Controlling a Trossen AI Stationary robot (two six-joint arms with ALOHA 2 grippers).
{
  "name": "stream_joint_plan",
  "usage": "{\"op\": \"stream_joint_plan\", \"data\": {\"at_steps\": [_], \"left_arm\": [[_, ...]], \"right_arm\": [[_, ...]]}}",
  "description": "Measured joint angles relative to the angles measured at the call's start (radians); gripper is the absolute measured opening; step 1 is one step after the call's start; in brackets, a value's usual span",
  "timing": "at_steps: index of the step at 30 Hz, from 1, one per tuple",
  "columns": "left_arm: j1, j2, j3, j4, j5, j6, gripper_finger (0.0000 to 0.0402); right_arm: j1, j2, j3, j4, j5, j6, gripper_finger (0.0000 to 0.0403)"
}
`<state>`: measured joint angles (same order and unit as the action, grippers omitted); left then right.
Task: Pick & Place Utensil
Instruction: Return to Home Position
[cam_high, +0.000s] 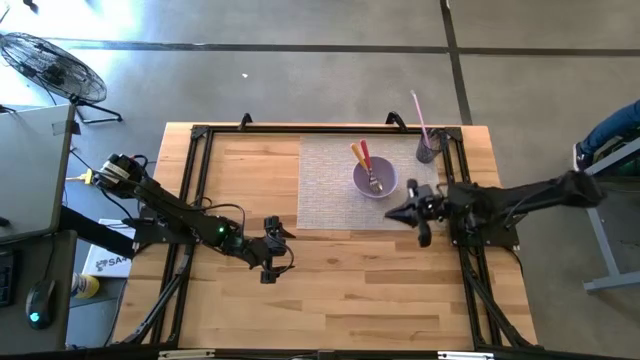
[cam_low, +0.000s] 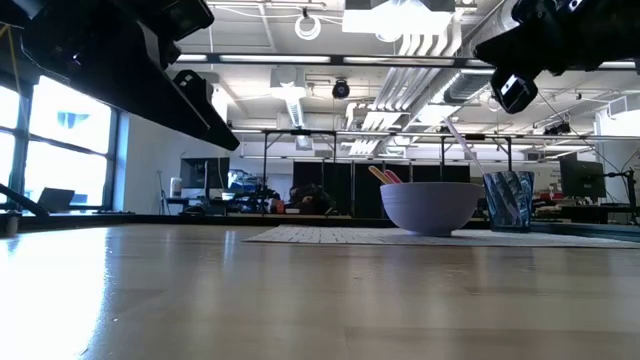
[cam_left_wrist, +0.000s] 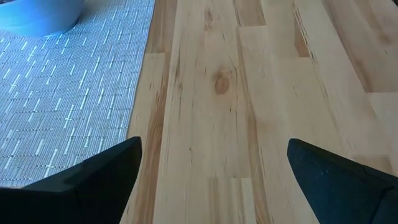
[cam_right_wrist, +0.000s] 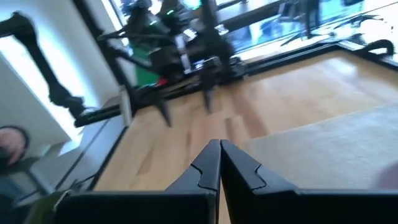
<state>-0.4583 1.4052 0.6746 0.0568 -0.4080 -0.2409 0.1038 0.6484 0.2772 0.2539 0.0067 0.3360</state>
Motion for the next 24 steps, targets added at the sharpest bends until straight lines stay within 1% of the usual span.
{"op": "stream_joint_plan", "data": {"at_steps": [3, 5, 7, 10, 12, 15, 17, 19, 21, 24], "left_arm": [[0.000, 0.000, 0.000, 0.003, 0.000, -0.003, 0.0397], [0.000, 0.000, 0.000, 0.010, 0.000, -0.004, 0.0397], [0.000, 0.000, 0.000, 0.035, 0.000, 0.001, 0.0397], [0.009, 0.000, 0.000, 0.104, 0.002, 0.031, 0.0397], [0.025, -0.012, 0.000, 0.120, 0.017, 0.053, 0.0397], [0.063, -0.053, 0.000, 0.126, 0.035, 0.107, 0.0397], [0.096, -0.096, 0.000, 0.097, 0.036, 0.127, 0.0397], [0.132, -0.142, 0.000, 0.088, 0.036, 0.146, 0.0397], [0.167, -0.198, 0.000, 0.040, 0.036, 0.166, 0.0397], [0.225, -0.279, 0.000, -0.005, 0.027, 0.195, 0.0397]], "right_arm": [[-0.082, -0.105, -0.007, -0.100, -0.025, -0.004, 0.0001], [-0.139, -0.161, -0.007, -0.153, -0.062, -0.017, 0.0002], [-0.190, -0.209, -0.007, -0.177, -0.095, -0.049, 0.0001], [-0.252, -0.281, -0.007, -0.188, -0.112, -0.093, 0.0001], [-0.284, -0.324, -0.007, -0.203, -0.119, -0.123, 0.0002], [-0.307, -0.377, -0.007, -0.223, -0.121, -0.172, 0.0001], [-0.306, -0.405, -0.013, -0.208, -0.119, -0.206, 0.0001], [-0.303, -0.436, -0.043, -0.177, -0.119, -0.235, 0.0001], [-0.301, -0.462, -0.081, -0.156, -0.130, -0.255, 0.0001], [-0.299, -0.503, -0.145, -0.125, -0.173, -0.259, 0.0002]]}}
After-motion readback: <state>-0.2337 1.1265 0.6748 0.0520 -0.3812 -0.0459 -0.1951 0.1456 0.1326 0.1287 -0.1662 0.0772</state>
